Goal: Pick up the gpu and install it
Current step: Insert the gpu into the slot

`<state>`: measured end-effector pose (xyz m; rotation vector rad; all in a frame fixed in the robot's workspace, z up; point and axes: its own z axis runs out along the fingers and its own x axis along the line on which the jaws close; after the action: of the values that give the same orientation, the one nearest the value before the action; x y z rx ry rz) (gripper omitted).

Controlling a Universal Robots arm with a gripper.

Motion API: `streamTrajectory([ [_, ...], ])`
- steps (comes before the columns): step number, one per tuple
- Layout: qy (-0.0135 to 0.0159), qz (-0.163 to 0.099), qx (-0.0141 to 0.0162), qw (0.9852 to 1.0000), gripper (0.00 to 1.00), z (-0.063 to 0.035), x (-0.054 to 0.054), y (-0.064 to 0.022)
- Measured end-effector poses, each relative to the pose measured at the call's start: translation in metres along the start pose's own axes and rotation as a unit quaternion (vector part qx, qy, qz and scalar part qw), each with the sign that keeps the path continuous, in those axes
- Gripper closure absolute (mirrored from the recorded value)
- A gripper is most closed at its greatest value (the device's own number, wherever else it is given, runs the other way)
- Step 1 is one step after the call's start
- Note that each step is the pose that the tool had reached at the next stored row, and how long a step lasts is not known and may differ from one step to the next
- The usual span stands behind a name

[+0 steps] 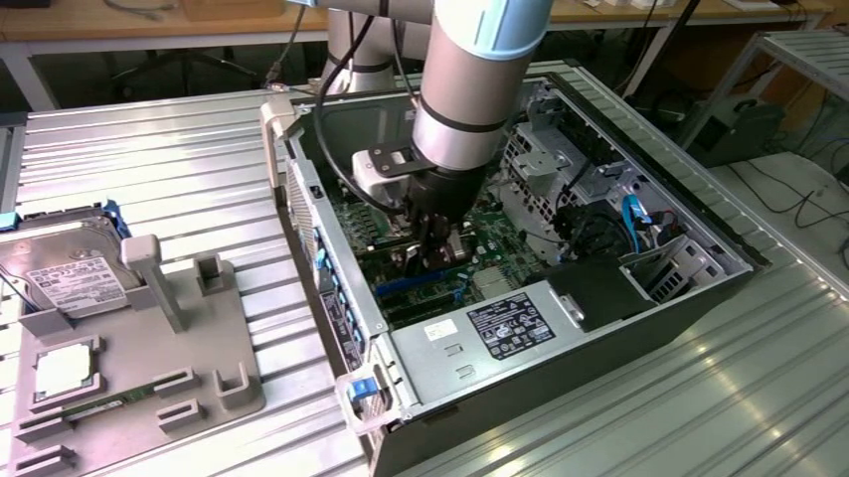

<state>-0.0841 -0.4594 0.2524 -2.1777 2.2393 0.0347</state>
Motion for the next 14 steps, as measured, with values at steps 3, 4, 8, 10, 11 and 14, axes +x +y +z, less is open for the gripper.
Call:
streamTrajectory([
  [3,0.0,0.001,0.0,1.0,0.72,0.0,0.0006,-0.0006],
  [4,0.0,0.001,0.0,1.0,0.72,0.0,0.0013,-0.0008],
  [8,0.0,0.002,0.0001,1.0,0.72,0.0,0.004,-0.0011],
  [10,0.0001,0.002,0.0001,1.0,0.72,0.0,0.0041,-0.0012],
  [11,0.0,0.003,0.0001,1.0,0.72,0.0001,0.0043,-0.0012],
  [14,0.0001,0.003,0.0001,1.0,0.72,0.0,0.0068,-0.0012],
])
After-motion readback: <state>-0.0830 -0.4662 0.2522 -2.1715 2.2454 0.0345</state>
